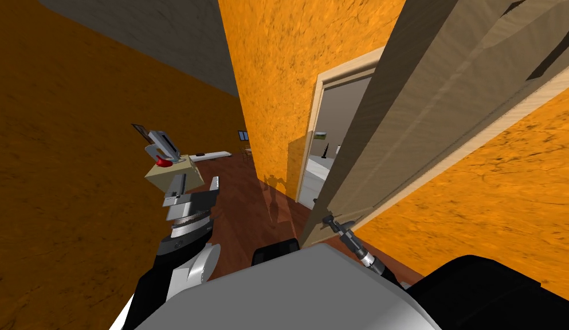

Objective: Pull the door open

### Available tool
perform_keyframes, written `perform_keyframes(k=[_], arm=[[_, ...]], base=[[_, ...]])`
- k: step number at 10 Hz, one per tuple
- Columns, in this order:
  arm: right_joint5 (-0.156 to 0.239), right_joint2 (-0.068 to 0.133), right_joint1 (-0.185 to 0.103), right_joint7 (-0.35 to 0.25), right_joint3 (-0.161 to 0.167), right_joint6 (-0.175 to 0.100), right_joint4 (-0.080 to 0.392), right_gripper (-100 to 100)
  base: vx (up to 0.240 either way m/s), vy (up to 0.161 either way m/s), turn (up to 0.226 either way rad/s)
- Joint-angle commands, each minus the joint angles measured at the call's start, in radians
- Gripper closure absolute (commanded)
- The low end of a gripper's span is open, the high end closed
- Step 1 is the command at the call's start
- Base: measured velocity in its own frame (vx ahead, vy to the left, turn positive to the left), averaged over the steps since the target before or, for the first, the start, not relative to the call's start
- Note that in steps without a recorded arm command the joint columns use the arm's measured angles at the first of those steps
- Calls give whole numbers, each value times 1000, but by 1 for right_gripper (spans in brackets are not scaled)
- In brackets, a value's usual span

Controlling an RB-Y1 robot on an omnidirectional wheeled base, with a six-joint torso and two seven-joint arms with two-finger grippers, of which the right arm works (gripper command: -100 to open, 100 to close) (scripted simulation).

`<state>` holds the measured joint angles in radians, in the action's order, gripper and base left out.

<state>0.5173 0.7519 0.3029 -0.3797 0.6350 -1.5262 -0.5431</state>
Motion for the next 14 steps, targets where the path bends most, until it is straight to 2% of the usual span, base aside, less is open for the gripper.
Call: perform_keyframes(k=[1, 3, 5, 6, 10, 11, 12, 14], arm=[[2, -8, 9, 2, 2, -33, 28, 100], [4, -16, 19, 0, 4, -64, 56, 100], [4, -18, 20, 0, 4, -70, 60, 100], [5, -24, 26, -1, 5, -91, 78, 100], [6, -31, 34, -2, 6, -119, 99, 100], [6, -32, 35, -2, 6, -123, 102, 100], [3, -41, 22, -5, 9, -123, 108, 100], [3, -40, 30, 0, 13, -105, 103, 100]], base=[[-63, -59, 137], [-84, -54, 120], [-54, -18, 12], [-105, -55, 68], [-175, -47, 23], [-228, -16, -9], [-92, -12, 6], [153, -27, 100]])
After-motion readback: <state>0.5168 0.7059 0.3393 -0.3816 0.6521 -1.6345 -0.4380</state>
